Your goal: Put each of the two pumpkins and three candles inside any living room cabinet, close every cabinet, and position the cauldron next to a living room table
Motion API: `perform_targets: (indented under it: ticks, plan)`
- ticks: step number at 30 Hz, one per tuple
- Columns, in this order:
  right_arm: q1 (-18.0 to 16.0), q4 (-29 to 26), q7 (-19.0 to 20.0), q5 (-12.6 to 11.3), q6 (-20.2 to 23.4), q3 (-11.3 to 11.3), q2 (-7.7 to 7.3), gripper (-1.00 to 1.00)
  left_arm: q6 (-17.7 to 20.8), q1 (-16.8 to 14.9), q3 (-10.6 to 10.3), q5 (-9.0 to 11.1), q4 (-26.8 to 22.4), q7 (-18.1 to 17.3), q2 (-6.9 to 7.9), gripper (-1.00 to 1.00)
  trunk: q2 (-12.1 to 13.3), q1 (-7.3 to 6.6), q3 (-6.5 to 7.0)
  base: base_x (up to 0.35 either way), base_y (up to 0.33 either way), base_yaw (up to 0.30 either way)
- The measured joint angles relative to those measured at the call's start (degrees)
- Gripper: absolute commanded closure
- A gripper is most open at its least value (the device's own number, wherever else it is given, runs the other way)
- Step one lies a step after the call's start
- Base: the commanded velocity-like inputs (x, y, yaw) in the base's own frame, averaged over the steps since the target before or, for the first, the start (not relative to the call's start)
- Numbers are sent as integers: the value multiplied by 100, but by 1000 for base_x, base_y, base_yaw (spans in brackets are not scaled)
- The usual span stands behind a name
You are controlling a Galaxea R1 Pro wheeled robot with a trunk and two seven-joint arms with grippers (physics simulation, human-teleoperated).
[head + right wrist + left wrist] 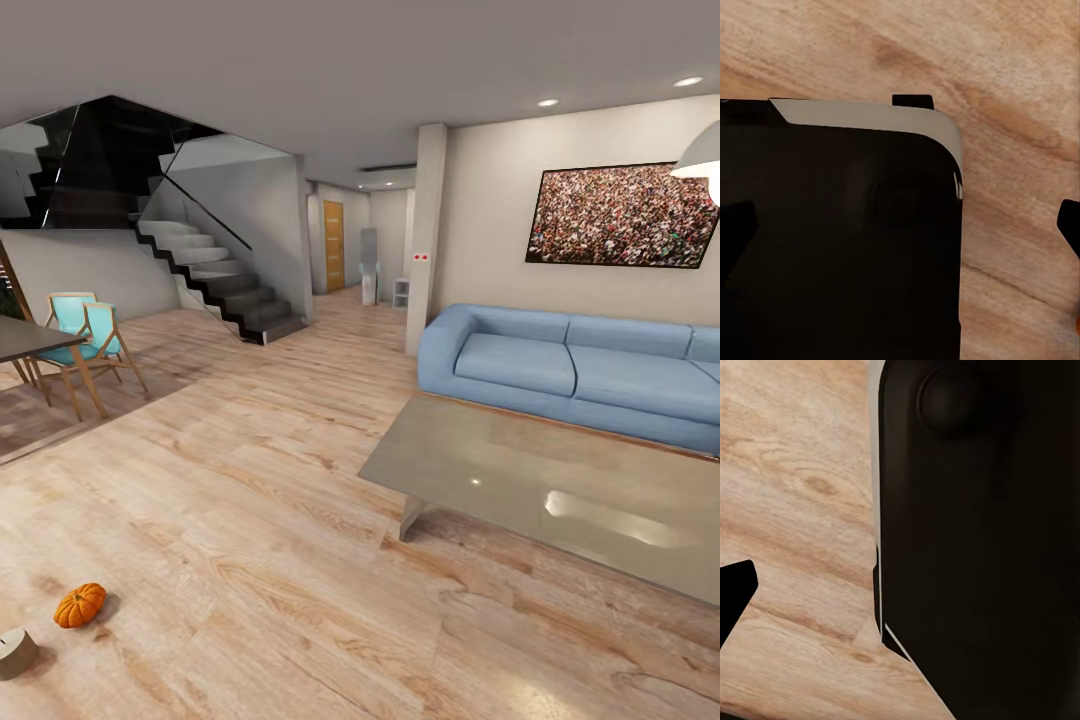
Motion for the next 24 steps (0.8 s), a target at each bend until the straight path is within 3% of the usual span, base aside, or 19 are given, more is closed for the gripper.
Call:
perform_targets:
  ticks: [24]
  plan:
    - [0,0,3,-24,0,-23,15,-100,0,0,0,-2,0,0,0,-100,0,0,0,0,0,0]
